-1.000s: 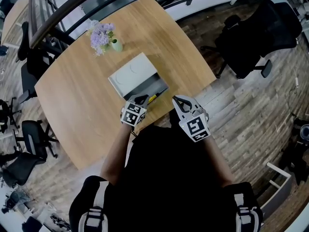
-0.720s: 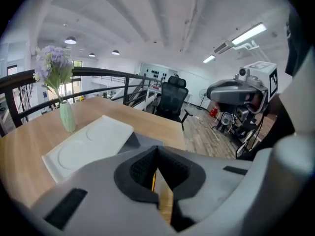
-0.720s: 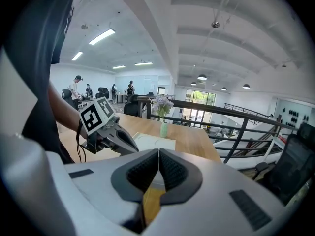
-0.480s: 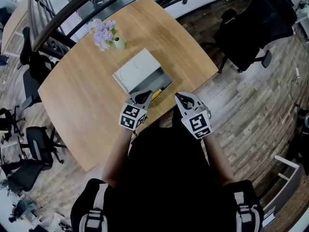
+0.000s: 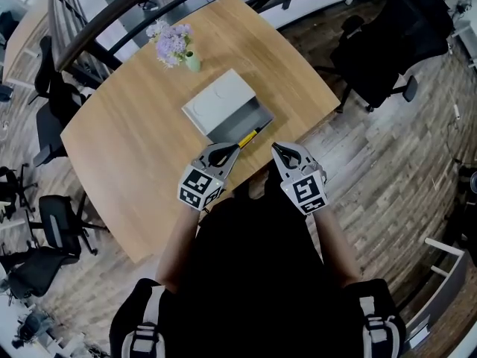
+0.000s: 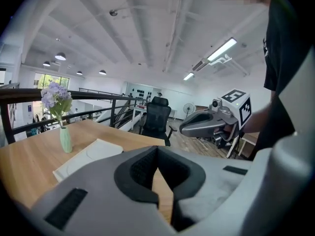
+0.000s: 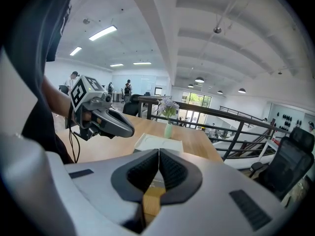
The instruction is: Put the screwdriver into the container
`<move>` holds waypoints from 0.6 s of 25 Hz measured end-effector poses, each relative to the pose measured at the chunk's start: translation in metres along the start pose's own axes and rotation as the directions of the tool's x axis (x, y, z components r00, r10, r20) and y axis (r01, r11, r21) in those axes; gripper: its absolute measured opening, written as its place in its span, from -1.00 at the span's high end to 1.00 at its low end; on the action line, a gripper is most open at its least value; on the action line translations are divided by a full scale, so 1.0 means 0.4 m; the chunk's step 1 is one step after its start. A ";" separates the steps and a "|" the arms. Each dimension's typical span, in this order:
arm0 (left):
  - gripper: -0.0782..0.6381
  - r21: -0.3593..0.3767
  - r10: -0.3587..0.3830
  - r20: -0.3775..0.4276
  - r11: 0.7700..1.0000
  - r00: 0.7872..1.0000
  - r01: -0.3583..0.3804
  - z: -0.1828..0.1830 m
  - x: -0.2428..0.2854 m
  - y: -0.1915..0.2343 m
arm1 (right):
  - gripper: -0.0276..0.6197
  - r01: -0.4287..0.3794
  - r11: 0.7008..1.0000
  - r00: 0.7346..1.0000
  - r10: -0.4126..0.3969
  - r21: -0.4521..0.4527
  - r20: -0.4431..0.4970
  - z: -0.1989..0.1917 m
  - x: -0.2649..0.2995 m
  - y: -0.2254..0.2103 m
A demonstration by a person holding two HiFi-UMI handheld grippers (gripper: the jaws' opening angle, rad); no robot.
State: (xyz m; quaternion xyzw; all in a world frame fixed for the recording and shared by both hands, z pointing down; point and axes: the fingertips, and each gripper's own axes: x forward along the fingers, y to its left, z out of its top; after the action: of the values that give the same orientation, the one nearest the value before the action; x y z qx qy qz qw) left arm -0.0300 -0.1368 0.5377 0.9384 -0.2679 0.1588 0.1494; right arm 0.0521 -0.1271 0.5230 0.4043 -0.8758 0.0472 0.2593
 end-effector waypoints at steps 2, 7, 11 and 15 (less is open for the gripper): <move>0.72 0.008 -0.015 0.007 1.000 1.000 0.015 -0.003 -0.016 -0.015 | 0.84 0.005 1.000 1.000 -0.005 0.005 -0.001 -0.003 -0.006 0.018; 0.72 0.038 -0.042 0.025 0.998 0.999 0.041 0.009 -0.047 -0.045 | 0.84 0.016 1.000 1.000 -0.016 0.015 -0.006 -0.015 -0.018 0.042; 0.72 0.053 -0.051 0.024 0.997 0.998 0.049 0.013 -0.062 -0.051 | 0.84 0.024 1.000 1.000 -0.023 0.016 -0.007 -0.015 -0.019 0.047; 0.72 0.065 -0.050 0.011 0.997 0.999 0.049 0.008 -0.065 -0.049 | 0.84 0.028 1.000 1.000 -0.028 0.012 -0.003 -0.008 -0.022 0.050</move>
State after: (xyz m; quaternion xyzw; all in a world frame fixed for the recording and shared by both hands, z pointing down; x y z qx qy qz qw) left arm -0.0396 -0.1102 0.5210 0.9501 -0.2403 0.1576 0.1213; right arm 0.0435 -0.1069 0.5239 0.4178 -0.8695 0.0494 0.2588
